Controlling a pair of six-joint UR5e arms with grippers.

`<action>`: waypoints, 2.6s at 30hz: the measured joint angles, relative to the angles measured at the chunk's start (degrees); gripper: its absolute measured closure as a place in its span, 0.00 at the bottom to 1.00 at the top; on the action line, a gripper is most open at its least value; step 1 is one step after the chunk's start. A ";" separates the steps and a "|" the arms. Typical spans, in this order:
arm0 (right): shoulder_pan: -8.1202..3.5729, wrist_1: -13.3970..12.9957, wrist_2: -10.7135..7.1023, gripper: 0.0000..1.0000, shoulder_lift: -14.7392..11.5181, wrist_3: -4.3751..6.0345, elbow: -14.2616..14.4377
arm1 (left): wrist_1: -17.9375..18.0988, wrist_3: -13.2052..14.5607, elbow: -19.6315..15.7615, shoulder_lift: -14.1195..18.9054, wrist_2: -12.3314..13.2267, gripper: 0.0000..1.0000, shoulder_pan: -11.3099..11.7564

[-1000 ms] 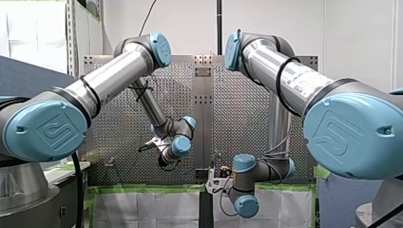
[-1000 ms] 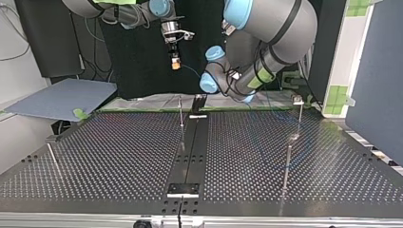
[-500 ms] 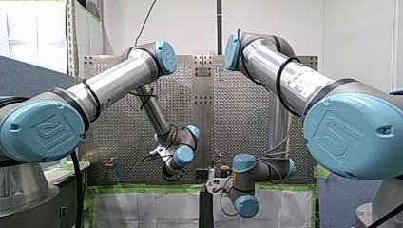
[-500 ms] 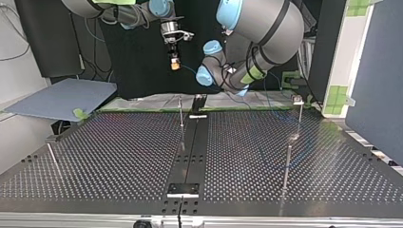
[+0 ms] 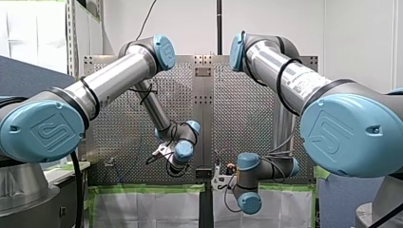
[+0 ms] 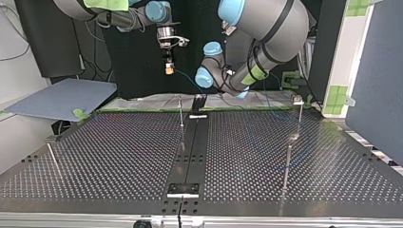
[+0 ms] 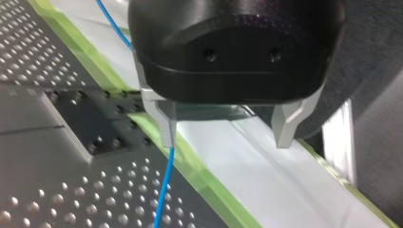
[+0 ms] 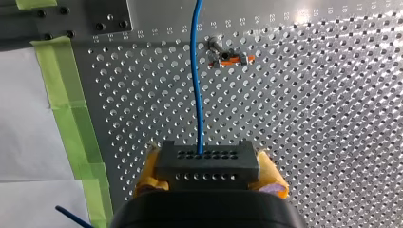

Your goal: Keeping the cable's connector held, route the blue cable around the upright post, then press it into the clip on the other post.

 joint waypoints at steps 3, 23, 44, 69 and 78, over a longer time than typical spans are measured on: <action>-0.17 0.25 -0.03 1.00 0.01 -0.28 -0.07 | 0.19 -0.61 0.00 0.00 1.48 0.02 -0.14; -0.24 -0.10 -1.84 1.00 0.01 -0.56 -0.12 | 1.87 -1.10 0.00 -0.10 1.43 0.02 0.54; -0.79 1.75 -7.85 1.00 -1.59 -2.40 -0.78 | -0.30 -8.06 0.00 -2.42 8.53 0.02 0.42; -2.00 8.46 -7.37 1.00 -1.73 -2.45 -2.58 | -4.83 -20.42 0.00 -2.50 20.88 0.02 0.78; -2.00 12.42 -7.14 1.00 -1.71 -2.22 -3.14 | -2.53 -25.07 0.00 -2.50 23.26 0.02 0.78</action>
